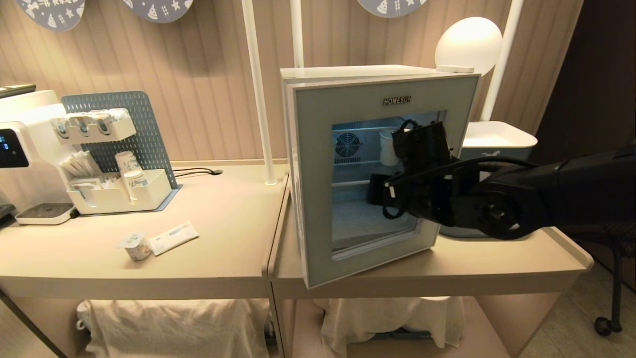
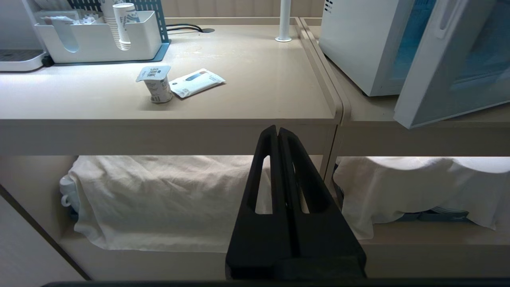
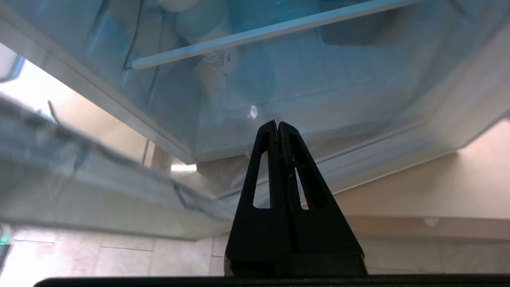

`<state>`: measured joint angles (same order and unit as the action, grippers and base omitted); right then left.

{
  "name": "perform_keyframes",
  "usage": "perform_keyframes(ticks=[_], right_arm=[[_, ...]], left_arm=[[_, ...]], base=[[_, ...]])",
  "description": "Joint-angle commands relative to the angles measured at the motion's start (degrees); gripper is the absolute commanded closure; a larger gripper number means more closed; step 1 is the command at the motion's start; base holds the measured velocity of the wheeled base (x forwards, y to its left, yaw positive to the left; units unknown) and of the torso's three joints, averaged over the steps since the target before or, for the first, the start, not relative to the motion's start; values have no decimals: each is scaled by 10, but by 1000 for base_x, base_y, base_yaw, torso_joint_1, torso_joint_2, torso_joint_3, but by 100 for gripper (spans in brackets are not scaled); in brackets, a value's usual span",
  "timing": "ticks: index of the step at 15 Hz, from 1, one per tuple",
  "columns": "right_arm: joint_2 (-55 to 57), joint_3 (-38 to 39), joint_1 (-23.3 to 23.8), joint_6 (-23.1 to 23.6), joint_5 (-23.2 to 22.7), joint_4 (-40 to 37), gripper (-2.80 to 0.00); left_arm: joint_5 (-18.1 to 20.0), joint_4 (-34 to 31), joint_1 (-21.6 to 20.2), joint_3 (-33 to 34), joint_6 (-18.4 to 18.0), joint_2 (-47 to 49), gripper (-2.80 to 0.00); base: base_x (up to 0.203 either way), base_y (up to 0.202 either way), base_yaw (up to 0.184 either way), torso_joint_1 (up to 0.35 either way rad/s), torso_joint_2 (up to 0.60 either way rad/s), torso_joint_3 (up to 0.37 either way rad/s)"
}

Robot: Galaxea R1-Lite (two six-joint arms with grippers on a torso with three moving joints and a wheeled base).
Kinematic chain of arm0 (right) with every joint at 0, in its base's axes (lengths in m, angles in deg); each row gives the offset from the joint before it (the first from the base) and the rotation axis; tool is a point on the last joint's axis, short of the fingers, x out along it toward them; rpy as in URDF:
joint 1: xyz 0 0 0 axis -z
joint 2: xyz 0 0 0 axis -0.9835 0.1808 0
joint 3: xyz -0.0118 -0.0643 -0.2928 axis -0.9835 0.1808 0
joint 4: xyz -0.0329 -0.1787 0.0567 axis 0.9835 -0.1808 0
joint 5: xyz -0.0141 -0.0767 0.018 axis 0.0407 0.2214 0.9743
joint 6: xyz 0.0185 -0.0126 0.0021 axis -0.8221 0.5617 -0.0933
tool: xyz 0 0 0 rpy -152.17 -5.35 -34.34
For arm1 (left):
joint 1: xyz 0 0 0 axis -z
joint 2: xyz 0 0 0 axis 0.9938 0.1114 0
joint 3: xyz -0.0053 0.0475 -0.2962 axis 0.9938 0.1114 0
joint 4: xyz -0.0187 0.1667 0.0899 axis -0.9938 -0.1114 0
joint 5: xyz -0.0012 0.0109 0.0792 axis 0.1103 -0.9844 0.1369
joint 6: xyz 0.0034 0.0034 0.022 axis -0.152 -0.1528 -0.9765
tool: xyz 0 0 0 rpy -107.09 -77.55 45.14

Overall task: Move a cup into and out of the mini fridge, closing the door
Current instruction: Close the freezer door

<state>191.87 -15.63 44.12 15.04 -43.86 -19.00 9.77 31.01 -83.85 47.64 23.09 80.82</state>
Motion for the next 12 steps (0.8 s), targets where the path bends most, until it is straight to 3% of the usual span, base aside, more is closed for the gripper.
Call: perform_keyframes(ticks=[1, 3, 6, 12], right_arm=[[39, -24, -11, 4, 3, -1, 0], [56, -46, -11, 12, 7, -1, 0], [83, -104, -9, 38, 56, 1, 0], [142, -217, 26, 84, 97, -1, 0]], left_arm=[[0, 0, 0, 1, 0, 0, 0], [0, 0, 0, 1, 0, 0, 0], [0, 0, 0, 1, 0, 0, 0], [0, 0, 0, 1, 0, 0, 0]], base=[[0, 0, 0, 0, 0, 0], [0, 0, 0, 0, 0, 0], [0, 0, 0, 0, 0, 0], [0, 0, 0, 1, 0, -7]])
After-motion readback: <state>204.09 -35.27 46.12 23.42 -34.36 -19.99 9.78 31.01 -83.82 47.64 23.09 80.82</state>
